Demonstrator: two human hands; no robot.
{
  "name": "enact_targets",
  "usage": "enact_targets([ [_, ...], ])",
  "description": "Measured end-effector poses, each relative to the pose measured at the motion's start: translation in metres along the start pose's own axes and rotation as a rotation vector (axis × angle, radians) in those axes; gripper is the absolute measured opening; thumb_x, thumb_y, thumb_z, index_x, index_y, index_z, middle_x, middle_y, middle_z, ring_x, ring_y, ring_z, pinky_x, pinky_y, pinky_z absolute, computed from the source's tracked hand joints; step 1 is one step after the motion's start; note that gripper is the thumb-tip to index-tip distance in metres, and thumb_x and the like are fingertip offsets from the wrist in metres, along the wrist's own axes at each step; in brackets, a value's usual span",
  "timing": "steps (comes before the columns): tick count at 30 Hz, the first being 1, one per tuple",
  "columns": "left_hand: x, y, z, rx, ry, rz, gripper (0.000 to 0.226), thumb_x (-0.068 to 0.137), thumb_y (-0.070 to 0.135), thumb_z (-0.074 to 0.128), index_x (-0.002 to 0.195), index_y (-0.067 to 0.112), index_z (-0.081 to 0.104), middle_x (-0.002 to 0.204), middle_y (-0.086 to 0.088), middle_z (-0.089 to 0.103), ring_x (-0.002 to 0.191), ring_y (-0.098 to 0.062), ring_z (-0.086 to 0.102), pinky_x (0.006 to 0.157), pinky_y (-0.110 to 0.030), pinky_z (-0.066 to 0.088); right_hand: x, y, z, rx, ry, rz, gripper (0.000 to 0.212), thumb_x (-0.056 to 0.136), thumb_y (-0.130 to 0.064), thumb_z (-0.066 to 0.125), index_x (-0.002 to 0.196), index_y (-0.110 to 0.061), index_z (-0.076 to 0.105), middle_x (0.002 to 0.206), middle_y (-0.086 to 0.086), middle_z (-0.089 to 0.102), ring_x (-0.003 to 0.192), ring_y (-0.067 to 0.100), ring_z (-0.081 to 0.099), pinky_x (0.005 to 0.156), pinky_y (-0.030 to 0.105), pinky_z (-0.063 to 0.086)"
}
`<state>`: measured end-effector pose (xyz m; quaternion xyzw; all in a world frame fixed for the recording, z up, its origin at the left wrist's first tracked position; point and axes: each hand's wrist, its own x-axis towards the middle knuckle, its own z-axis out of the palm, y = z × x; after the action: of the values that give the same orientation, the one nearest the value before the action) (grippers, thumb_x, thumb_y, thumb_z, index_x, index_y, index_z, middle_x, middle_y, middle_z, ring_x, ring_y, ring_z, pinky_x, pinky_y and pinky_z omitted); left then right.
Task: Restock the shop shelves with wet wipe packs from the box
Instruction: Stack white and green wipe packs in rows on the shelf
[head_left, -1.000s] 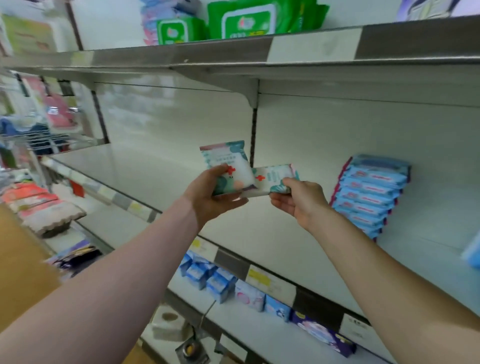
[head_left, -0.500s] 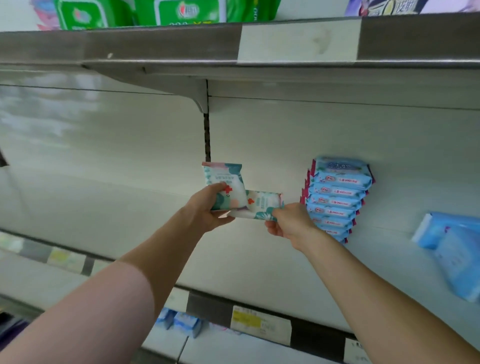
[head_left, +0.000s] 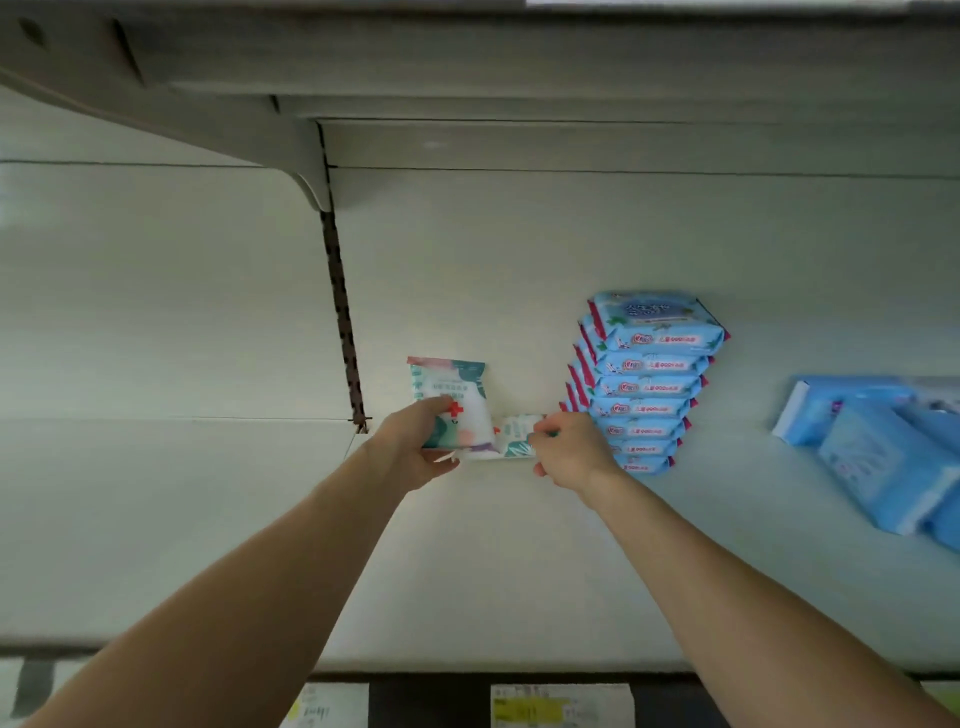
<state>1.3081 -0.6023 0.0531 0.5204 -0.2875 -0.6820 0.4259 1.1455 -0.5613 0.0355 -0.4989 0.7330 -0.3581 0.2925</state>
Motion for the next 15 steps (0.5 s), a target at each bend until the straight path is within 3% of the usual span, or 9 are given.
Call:
enact_targets([
  [4, 0.008, -0.001, 0.002, 0.023, -0.038, -0.027, 0.027, 0.09, 0.01, 0.064, 0.115, 0.01, 0.053, 0.113, -0.014, 0.062, 0.087, -0.029, 0.065, 0.086, -0.043, 0.053, 0.002, 0.003, 0.007, -0.118, -0.01, -0.019, 0.036, 0.087, -0.013, 0.06, 0.123, -0.008, 0.06, 0.106, 0.008, 0.065, 0.093, 0.027, 0.067, 0.073, 0.035, 0.054],
  [6, 0.011, -0.001, 0.001, 0.041, -0.045, -0.044, 0.024, 0.09, 0.009, 0.064, 0.112, 0.008, 0.054, 0.111, -0.015, 0.063, 0.086, -0.029, 0.065, 0.08, -0.045, 0.054, 0.004, 0.004, 0.011, -0.286, 0.04, -0.054, 0.031, 0.09, -0.012, 0.057, 0.12, -0.008, 0.062, 0.115, 0.009, 0.064, 0.098, 0.027, 0.064, 0.083, 0.034, 0.053],
  [9, 0.012, 0.001, -0.002, 0.119, -0.035, -0.037, 0.023, 0.089, 0.011, 0.066, 0.11, 0.008, 0.055, 0.105, -0.014, 0.065, 0.083, -0.027, 0.065, 0.074, -0.043, 0.054, 0.007, 0.005, 0.016, -0.445, 0.117, -0.086, 0.022, 0.094, -0.014, 0.053, 0.111, -0.006, 0.064, 0.111, 0.01, 0.066, 0.101, 0.027, 0.061, 0.072, 0.026, 0.043],
  [12, 0.013, 0.005, -0.007, 0.217, 0.031, 0.014, 0.027, 0.087, 0.013, 0.069, 0.108, 0.009, 0.053, 0.093, -0.009, 0.064, 0.086, -0.023, 0.063, 0.086, -0.041, 0.053, 0.008, 0.004, 0.019, -0.518, 0.099, -0.116, 0.018, 0.095, -0.016, 0.053, 0.104, -0.006, 0.065, 0.103, 0.01, 0.067, 0.098, 0.027, 0.063, 0.066, 0.024, 0.038],
  [15, 0.01, 0.015, -0.014, 0.214, 0.023, 0.013, 0.027, 0.085, 0.011, 0.071, 0.108, 0.009, 0.055, 0.104, -0.012, 0.066, 0.092, -0.026, 0.066, 0.076, -0.041, 0.057, 0.007, -0.001, 0.015, -0.532, 0.124, -0.164, 0.023, 0.097, -0.021, 0.05, 0.104, -0.007, 0.066, 0.103, 0.009, 0.067, 0.093, 0.025, 0.063, 0.063, 0.025, 0.039],
])
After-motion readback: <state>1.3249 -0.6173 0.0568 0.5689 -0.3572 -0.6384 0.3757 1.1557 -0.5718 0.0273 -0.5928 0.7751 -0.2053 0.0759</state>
